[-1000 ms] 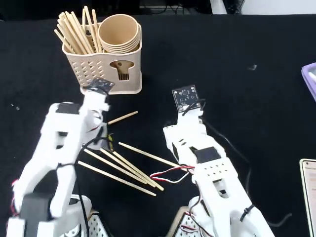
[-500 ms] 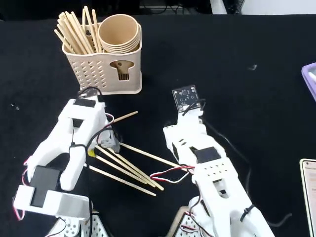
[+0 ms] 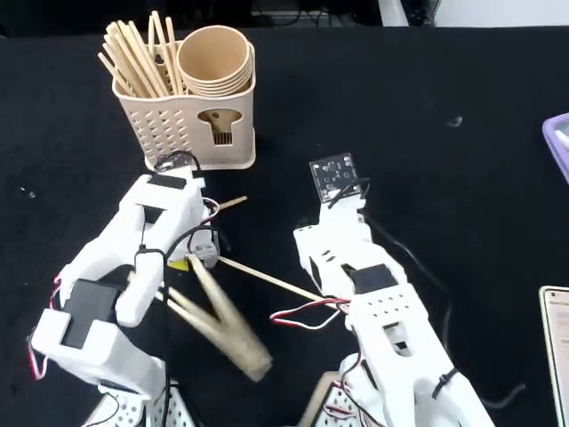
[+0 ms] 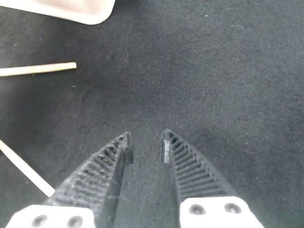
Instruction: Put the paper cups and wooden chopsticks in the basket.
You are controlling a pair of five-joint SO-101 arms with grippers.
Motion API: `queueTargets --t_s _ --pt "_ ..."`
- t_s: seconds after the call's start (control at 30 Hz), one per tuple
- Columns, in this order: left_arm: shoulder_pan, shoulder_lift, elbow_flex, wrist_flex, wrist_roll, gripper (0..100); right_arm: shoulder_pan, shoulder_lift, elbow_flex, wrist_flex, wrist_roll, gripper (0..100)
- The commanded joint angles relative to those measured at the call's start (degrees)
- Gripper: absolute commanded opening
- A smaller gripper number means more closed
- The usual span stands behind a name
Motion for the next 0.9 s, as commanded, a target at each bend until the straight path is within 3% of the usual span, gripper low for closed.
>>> queueTargets --t_s 0.0,0.43,0.73,0.87 --pt "-0.6 2.4 0.4 -0.7 -2.3 5 0.8 -2.3 -0.8 -0.8 0.1 10.5" --pt "-0.7 -2.3 2.1 -0.6 -2.4 3 0.8 -2.3 -0.8 -0.8 0.1 10.5" --pt "-0.7 -33.1 14.5 -0.6 -3.9 3 0.8 -2.3 -0.8 -0.8 0.1 10.5" --pt "-4.4 -46.4 17.3 -0.6 -5.1 3 0.8 -2.3 -0.8 -0.8 0.1 10.5"
